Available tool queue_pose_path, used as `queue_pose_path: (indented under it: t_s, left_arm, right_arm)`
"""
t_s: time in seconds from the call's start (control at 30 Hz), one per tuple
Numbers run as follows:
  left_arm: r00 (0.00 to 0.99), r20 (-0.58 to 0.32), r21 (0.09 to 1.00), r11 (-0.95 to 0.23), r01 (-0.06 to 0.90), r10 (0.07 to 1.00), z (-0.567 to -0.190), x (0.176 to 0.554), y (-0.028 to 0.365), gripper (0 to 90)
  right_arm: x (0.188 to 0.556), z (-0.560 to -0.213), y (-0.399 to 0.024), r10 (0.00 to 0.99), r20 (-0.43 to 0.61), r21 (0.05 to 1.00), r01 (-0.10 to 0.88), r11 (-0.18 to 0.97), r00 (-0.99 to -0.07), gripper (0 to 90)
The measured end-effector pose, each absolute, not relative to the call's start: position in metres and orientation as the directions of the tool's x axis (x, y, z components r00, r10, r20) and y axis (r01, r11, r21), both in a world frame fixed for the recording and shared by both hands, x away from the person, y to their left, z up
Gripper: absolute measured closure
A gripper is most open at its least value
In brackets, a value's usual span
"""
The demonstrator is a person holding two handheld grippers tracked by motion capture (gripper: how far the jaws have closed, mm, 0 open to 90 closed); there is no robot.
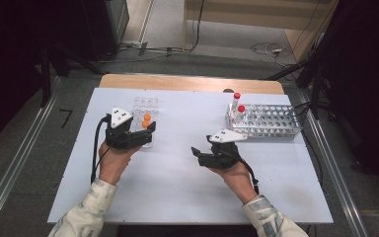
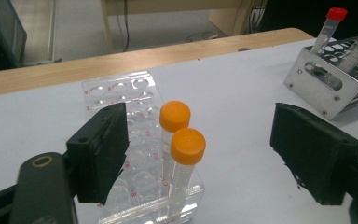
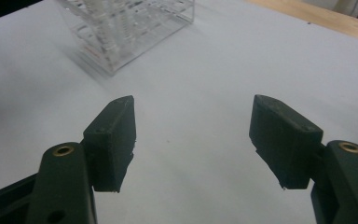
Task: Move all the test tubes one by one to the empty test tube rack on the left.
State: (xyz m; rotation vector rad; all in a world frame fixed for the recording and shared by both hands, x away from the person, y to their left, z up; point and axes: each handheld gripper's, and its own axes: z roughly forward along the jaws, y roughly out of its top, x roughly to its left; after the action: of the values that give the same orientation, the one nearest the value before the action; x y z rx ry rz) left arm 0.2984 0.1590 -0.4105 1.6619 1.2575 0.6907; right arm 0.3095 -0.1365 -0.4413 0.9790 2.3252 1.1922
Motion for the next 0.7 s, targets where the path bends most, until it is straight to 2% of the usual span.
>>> queue_pose_path:
  t_s: [0.2, 0.7]
  left_arm:
    - [0.336, -0.104, 0.901, -0.054, 0.431, 0.936, -0.412, 0.295, 0.158, 14.6]
    - [0.341, -0.104, 0.904, -0.054, 0.425, 0.934, -0.411, 0.292, 0.16, 12.4]
  right_arm:
    - [0.321, -0.438, -0.154, 0.768, -0.003, 0.824, 0.433, 0.365, -0.641, 30.5]
    - [0.35, -0.432, -0.206, 0.883, 0.012, 0.836, 0.49, 0.248, -0.468, 30.7]
